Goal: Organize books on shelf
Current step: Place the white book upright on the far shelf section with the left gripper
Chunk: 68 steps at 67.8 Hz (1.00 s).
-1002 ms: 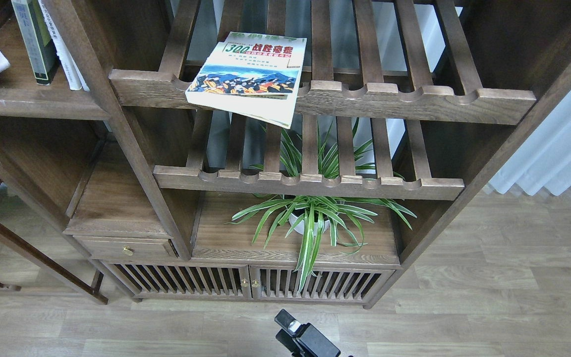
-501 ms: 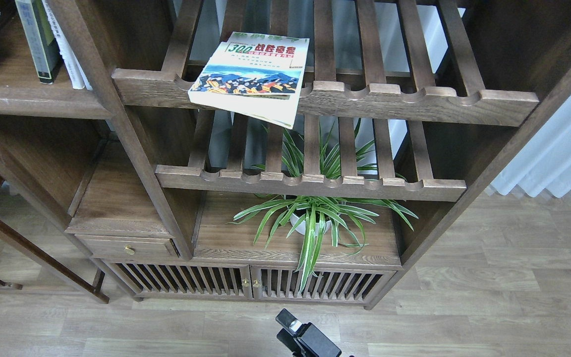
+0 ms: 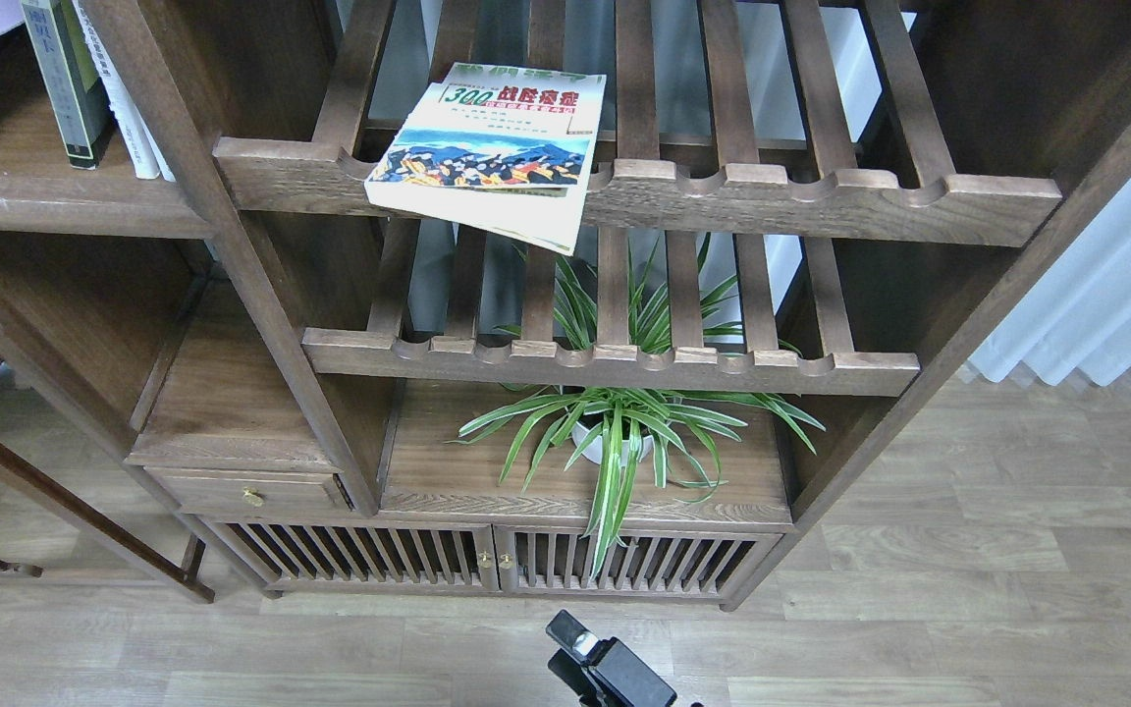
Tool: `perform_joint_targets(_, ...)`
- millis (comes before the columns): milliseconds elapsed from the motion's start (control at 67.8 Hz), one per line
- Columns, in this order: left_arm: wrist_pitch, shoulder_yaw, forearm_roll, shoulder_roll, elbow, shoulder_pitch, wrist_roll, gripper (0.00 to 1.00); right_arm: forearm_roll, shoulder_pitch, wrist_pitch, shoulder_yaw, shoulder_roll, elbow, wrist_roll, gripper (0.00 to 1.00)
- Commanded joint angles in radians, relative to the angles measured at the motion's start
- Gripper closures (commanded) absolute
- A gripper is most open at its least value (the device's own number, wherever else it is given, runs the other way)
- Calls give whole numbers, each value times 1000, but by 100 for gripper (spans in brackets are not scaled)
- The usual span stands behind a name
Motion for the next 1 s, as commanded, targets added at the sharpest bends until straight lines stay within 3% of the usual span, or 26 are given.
perform_joint_targets(0,0,72,0,-14,43,-73,1,92,0,0,0,-1,2,0,0,1)
perform_joint_targets(324,0,180,-3,-55,102,-137,1,88,3,2,0,1,2,0,3,1)
perform_joint_targets(369,0,186,-14,-58,100,-134,0,82,3,2,0,1,2,0,5,1)
perform_joint_targets(501,0,178,-57,-71,92,-114,-11,48,3,2,0,4,2,0,5,1)
perform_joint_targets(545,0,177,-83,-66,92,-104,-11,44,3,2,0,4,2,0,5,1)
perform_joint_targets(722,0,169,-273,-52,77,-27,-4,42,8,9,0,10,9,0,8,1)
perform_joint_targets(988,0,19,-388,-29,-109,199,-11,42,34,17,0,16,15,9,38,1)
